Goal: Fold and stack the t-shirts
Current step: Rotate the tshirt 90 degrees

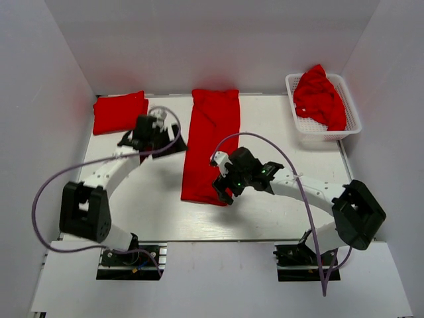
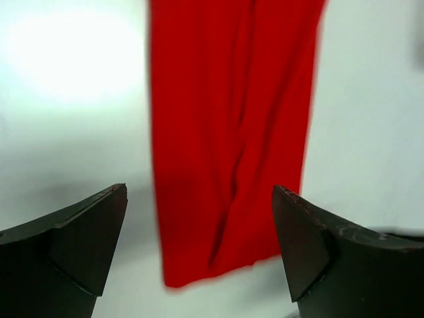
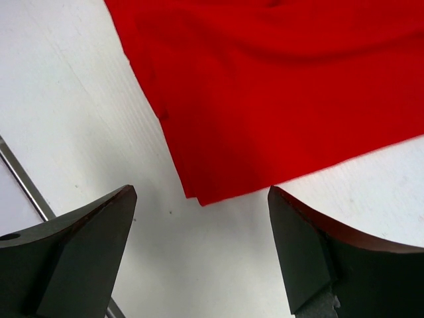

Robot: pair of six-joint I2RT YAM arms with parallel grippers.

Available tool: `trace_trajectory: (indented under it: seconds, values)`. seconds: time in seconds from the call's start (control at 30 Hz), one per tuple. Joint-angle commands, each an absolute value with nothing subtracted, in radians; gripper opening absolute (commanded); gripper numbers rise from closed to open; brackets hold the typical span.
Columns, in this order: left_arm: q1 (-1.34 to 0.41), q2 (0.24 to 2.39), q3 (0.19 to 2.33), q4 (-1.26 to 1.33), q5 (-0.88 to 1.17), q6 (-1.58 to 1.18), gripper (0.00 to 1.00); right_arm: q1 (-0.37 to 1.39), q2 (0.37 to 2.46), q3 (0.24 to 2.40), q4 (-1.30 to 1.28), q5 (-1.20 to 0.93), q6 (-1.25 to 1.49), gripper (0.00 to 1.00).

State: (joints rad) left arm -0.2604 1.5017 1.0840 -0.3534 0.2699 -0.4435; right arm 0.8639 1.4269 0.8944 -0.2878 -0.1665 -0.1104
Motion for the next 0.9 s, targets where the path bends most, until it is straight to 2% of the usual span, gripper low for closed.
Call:
trace_trajectory:
  seconds: [0.0,0.17,0.27,0.37,0.4,0.47,0.5,0.6,0.63,0.8,0.87]
  values:
    - [-0.275,1.355,0.892,-0.408,0.239,-0.521,1.0,0.882,1.485,0.913,-0.212,-0.207,-0.143,0.86]
    - [-0.264,1.096,0.732,-0.523,0.204,-0.558,1.0,0.906,1.571,0.946,-0.183,-0.201,-0.15,0.83]
    - [-0.264,1.005,0.721,-0.558,0.163,-0.558,1.0,0.916,1.598,0.951,-0.158,-0.186,-0.141,0.83]
    - [-0.264,0.983,0.73,-0.588,0.127,-0.558,1.0,0.92,1.629,0.959,-0.127,-0.161,-0.13,0.78]
    - [-0.264,0.983,0.73,-0.613,0.118,-0.549,1.0,0.922,1.655,0.96,-0.124,-0.157,-0.127,0.72]
    - [-0.264,0.983,0.739,-0.624,0.107,-0.549,1.0,0.928,1.669,0.968,-0.106,-0.131,-0.115,0.69]
    - [-0.264,0.995,0.739,-0.636,0.097,-0.539,1.0,0.931,1.683,0.968,-0.103,-0.121,-0.112,0.62]
    - [-0.264,1.006,0.739,-0.637,0.106,-0.538,1.0,0.937,1.68,0.971,-0.089,-0.089,-0.097,0.52]
    - [-0.264,1.015,0.739,-0.637,0.106,-0.538,1.0,0.94,1.674,0.969,-0.087,-0.081,-0.088,0.43]
    - [-0.264,1.015,0.73,-0.617,0.126,-0.529,1.0,0.945,1.628,0.962,-0.087,-0.081,-0.084,0.3]
    - [-0.264,1.015,0.73,-0.617,0.126,-0.529,1.0,0.943,1.617,0.963,-0.095,-0.092,-0.08,0.19]
